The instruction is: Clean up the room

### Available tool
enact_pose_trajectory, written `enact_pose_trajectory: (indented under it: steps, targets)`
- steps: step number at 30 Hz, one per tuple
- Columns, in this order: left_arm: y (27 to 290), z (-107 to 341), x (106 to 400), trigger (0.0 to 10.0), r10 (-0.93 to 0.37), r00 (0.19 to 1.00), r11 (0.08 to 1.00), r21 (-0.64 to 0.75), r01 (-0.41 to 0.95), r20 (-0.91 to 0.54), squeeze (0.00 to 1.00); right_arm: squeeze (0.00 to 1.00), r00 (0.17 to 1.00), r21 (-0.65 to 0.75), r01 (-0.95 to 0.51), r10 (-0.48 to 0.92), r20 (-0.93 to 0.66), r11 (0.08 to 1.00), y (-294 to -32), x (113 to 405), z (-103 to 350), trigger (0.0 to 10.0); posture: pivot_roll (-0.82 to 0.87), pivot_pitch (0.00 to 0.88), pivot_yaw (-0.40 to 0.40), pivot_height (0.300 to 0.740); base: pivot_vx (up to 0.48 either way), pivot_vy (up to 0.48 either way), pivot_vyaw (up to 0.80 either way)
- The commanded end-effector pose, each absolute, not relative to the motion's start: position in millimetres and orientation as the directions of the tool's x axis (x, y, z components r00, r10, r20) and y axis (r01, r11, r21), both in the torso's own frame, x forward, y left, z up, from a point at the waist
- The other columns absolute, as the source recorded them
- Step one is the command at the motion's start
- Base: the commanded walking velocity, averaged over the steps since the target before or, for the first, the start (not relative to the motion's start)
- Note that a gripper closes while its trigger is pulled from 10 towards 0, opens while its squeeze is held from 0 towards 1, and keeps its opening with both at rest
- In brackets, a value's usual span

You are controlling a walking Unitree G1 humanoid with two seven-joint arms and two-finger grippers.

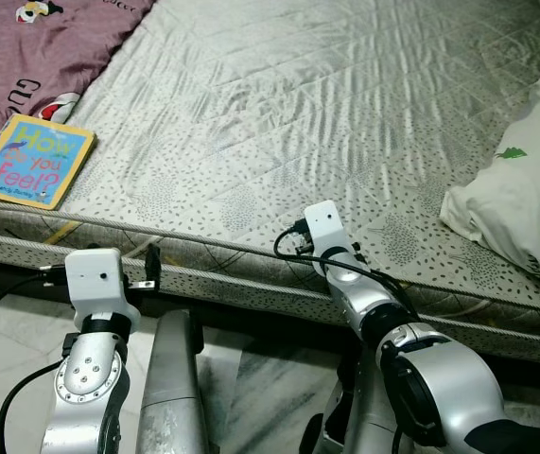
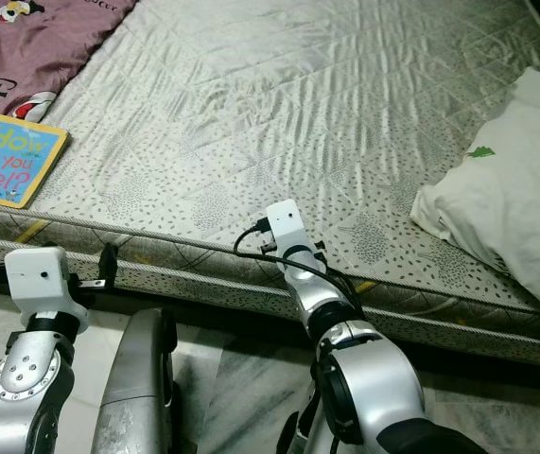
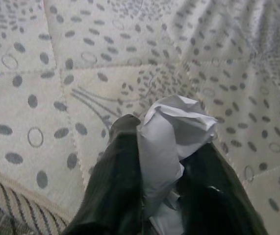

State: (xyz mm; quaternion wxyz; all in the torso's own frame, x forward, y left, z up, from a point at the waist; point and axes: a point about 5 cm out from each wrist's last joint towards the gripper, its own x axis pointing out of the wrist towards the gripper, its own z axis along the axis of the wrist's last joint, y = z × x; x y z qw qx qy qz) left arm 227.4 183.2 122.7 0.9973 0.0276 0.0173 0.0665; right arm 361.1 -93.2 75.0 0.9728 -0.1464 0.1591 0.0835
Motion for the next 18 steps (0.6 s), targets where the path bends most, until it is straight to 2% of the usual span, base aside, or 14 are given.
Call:
enact_pose_trajectory:
  steps: [1, 7, 18]
  targets:
    - [184, 120, 230, 10.0, 0.143, 0.989, 0.988, 0.062, -0.141, -0.033, 0.0, 0.0, 0.926, -0.25, -0.214, 0.114, -0.361, 0.944, -95, 361, 73, 0.0, 0.32, 0.115, -0.12, 0.531, 0.0, 0.0, 0.0]
    - [180, 121, 240, 10.0, 0.121, 0.993, 0.991, 0.057, -0.122, 0.008, 0.0, 0.0, 0.935, -0.228, -0.216, 0.134, -0.329, 0.949, -95, 366, 82, 0.0, 0.27, 0.063, -0.105, 0.531, 0.0, 0.0, 0.0]
    - [170, 121, 262, 10.0, 0.054, 0.998, 0.997, 0.056, -0.056, 0.035, 0.0, 0.0, 0.947, -0.095, -0.228, 0.198, -0.254, 0.969, -102, 379, 106, 0.0, 0.2, 0.0, -0.061, 0.531, 0.0, 0.0, 0.0]
